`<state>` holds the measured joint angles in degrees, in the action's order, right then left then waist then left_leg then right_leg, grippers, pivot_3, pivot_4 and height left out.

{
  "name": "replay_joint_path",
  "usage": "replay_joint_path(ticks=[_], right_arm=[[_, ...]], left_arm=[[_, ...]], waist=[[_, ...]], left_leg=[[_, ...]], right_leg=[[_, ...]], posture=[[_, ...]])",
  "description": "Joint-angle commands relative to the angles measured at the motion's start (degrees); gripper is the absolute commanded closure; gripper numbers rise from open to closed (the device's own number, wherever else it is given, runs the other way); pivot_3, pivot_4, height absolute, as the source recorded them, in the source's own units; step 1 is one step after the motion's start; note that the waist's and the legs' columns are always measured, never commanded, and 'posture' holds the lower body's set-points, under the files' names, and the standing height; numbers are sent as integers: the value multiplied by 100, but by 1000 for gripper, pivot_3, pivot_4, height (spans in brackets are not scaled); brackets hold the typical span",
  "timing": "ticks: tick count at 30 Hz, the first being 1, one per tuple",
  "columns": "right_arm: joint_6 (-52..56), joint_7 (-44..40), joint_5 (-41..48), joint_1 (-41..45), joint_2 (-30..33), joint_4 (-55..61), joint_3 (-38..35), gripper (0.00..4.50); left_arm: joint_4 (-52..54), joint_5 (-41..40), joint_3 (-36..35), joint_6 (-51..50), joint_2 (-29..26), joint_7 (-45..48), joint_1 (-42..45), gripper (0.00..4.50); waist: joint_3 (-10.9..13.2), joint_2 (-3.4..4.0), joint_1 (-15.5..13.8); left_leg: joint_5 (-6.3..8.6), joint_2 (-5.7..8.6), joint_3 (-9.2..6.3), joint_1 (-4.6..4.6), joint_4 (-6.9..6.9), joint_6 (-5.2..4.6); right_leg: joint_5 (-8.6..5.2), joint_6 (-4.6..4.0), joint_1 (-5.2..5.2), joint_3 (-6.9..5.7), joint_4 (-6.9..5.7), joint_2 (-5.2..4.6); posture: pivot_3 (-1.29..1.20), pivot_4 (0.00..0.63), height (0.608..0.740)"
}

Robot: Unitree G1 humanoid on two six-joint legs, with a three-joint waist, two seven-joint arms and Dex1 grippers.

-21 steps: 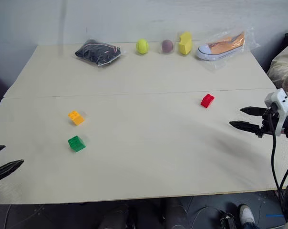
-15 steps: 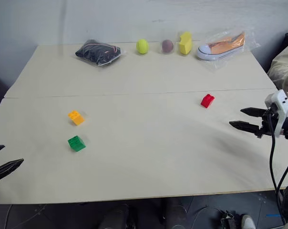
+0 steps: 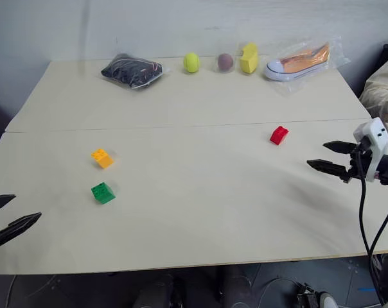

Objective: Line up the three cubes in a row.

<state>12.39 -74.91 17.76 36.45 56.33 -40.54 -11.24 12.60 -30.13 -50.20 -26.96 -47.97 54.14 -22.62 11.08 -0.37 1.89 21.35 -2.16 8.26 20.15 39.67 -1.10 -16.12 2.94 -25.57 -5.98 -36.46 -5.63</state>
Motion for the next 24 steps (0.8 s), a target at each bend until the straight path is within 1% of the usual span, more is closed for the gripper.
replay_joint_path(ticks=[1,4,7,9,12,16,18,21,24], right_arm=[[-183,193,-244,564,-106,-51,190,0],[-386,341,-594,1179,-309,-637,488,0],[-589,427,-895,1835,-553,-1324,727,0],[-767,547,-1110,2214,-721,-1776,861,0],[-1073,927,-1524,2783,-1052,-2514,1106,0],[-1084,1342,-1765,3208,-1352,-3096,1142,0],[-1088,1458,-1885,3293,-1469,-3253,1178,0],[-1210,1587,-2109,3298,-1565,-3371,1281,0],[-1170,1792,-2154,3351,-1642,-3456,1218,0]], left_arm=[[445,-431,187,-371,-250,-2,358,20],[977,-880,533,-802,-530,183,668,20],[1417,-1409,988,-1177,-838,233,1220,20],[1630,-1784,1303,-1397,-1027,266,1671,20],[1934,-2226,2015,-1606,-1312,249,2637,20],[2079,-2407,2617,-1713,-1302,6,3491,20],[2182,-2506,2788,-1754,-1255,-109,3751,20],[2328,-2592,2883,-1803,-1223,-237,3895,20],[2415,-2671,2879,-1840,-1209,-365,3928,20]], waist=[[1,1,3],[1,1,12],[2,3,10],[2,3,13],[2,3,21],[6,8,25],[6,8,24],[6,8,26],[6,9,26]], left_leg=[[0,1,2,0,5,-1],[-1,0,1,0,8,1],[-1,0,1,2,7,4],[-4,-1,1,5,10,3],[-6,0,2,8,24,2],[-7,0,2,9,23,3],[-9,-1,0,14,27,3],[-10,-1,0,15,30,2],[-10,-1,0,14,30,2]], right_leg=[[0,0,0,2,-6,0],[0,0,-1,4,-10,0],[0,0,-2,3,-7,3],[0,0,-2,3,-6,7],[0,0,-2,5,-17,8],[0,0,-2,5,-34,15],[0,0,-2,4,-40,18],[0,1,-2,5,-42,18],[0,1,-2,5,-43,18]], posture=[[0,150,740],[0,150,740],[0,150,740],[0,150,740],[0,150,740],[0,150,740],[0,150,740],[0,150,740],[0,150,740]])
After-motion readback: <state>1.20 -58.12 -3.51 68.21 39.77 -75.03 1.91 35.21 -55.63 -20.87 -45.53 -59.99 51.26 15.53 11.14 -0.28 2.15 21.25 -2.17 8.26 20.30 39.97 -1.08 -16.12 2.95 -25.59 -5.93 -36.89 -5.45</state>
